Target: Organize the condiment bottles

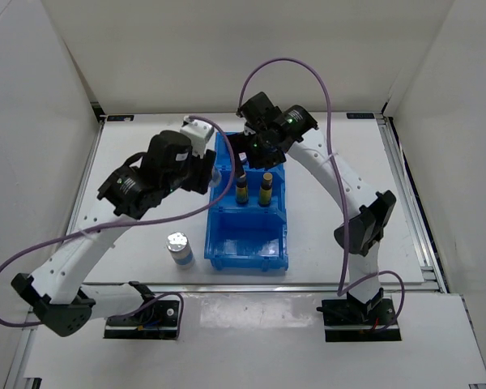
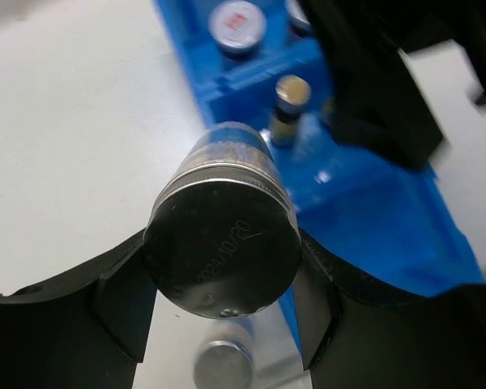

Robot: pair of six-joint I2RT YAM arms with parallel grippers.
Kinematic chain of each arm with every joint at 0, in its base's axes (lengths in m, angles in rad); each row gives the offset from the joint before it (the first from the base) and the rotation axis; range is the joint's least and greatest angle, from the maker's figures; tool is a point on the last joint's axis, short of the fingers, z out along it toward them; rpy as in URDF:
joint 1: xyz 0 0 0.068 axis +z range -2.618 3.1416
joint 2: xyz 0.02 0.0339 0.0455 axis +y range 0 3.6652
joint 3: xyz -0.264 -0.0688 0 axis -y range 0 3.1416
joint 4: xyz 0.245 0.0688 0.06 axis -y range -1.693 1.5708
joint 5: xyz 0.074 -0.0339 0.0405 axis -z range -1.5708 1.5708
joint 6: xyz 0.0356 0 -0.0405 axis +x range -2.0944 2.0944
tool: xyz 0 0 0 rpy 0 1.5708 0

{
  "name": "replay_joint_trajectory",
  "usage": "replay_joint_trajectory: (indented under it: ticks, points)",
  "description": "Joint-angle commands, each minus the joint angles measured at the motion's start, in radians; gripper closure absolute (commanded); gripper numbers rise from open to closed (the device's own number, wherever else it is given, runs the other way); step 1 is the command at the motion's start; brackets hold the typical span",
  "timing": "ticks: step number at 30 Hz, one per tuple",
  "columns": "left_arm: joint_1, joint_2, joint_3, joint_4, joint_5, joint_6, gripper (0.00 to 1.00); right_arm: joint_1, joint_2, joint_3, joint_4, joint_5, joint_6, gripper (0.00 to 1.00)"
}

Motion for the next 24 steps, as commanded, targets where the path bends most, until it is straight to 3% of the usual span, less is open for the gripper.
replay_joint_trajectory:
  ticks: [1, 5, 13, 24]
  points:
    - [-0.056, -0.094, -0.030, -0.006, 0.167, 0.046, 0.89, 0.002, -0.086, -0.034, 0.005, 0.092, 0.056, 0.00]
    - [-0.088, -0.118, -0.116, -0.006, 0.289, -0.019, 0.89, -0.007, -0.118, -0.063, -0.004, 0.148, 0.107, 0.00]
    - [-0.097, -0.038, -0.155, 0.036, 0.374, -0.029, 0.89, -0.016, -0.191, -0.095, -0.048, 0.259, 0.134, 0.00]
    - [-0.097, 0.117, -0.224, 0.080, 0.313, -0.135, 0.89, -0.054, -0.320, -0.095, -0.100, 0.480, 0.171, 0.00]
